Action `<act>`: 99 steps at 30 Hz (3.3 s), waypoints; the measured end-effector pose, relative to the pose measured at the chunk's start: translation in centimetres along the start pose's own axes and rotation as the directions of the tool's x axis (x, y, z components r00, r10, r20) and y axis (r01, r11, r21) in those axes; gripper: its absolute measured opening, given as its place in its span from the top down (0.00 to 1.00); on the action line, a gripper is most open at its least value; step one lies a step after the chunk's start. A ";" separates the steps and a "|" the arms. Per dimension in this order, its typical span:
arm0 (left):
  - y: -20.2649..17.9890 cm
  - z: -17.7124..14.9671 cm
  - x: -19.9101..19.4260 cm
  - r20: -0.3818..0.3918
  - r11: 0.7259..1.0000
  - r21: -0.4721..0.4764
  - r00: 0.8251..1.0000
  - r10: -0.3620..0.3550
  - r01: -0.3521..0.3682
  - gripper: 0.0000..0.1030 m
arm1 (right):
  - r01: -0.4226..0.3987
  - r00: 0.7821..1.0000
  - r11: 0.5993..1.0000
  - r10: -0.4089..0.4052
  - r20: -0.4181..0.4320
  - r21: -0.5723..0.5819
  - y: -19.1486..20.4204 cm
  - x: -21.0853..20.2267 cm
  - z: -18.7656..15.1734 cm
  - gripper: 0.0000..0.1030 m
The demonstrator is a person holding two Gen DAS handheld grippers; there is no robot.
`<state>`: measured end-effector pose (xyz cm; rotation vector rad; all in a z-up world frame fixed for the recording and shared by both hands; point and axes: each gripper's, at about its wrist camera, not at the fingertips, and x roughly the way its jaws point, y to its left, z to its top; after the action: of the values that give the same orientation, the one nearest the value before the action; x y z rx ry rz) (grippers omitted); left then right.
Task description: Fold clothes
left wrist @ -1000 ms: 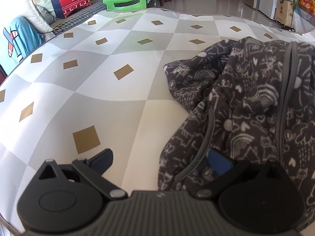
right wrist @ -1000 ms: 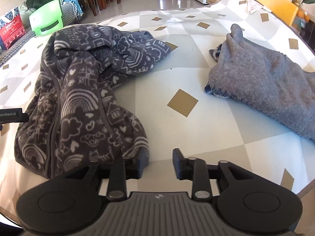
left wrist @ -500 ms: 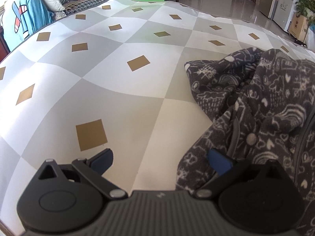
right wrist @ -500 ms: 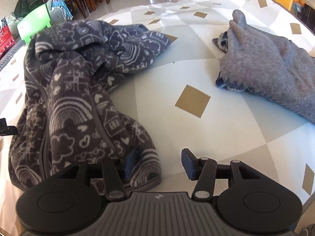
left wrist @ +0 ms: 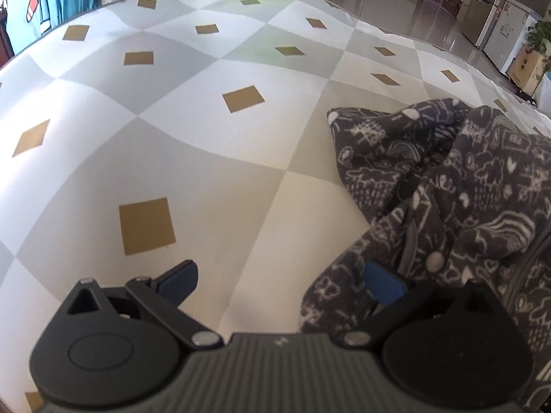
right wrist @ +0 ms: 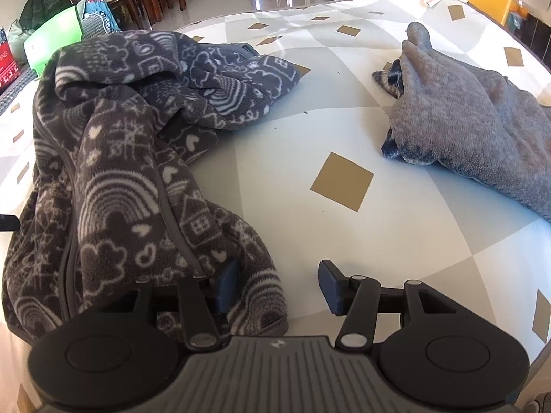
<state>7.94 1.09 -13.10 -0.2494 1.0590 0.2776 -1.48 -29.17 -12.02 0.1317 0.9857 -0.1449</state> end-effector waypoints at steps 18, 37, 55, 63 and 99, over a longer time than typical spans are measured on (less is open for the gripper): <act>-5.6 -2.2 -0.2 -0.005 0.968 0.248 0.999 -0.046 0.046 0.46 | 0.008 1.000 0.999 -0.008 0.018 -0.042 0.0 0.1 -0.1 0.53; -4.6 -7.6 -4.2 -0.014 0.959 0.277 0.998 0.063 -0.056 0.65 | 0.060 0.996 0.989 -0.069 -0.064 -0.134 -0.2 -1.2 -0.8 0.89; -3.5 -7.2 -9.7 0.015 0.968 0.250 1.000 -0.021 0.016 0.15 | 0.008 0.999 0.997 -0.011 -0.046 -0.072 -2.1 -4.9 3.4 0.80; -4.7 -4.0 -10.0 0.024 0.953 0.301 0.999 -0.041 0.032 0.14 | -0.136 0.986 0.987 0.126 -0.112 -0.081 -2.3 -3.1 7.4 0.79; -9.0 4.4 2.7 0.130 0.772 0.625 0.991 0.039 -0.112 0.10 | -0.220 0.930 0.849 0.332 -0.161 0.480 -5.3 5.3 13.3 0.57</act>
<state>15.81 -5.60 -12.81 0.4199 0.9966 -0.0086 11.32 -37.04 -9.41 0.7389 1.1483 -0.0914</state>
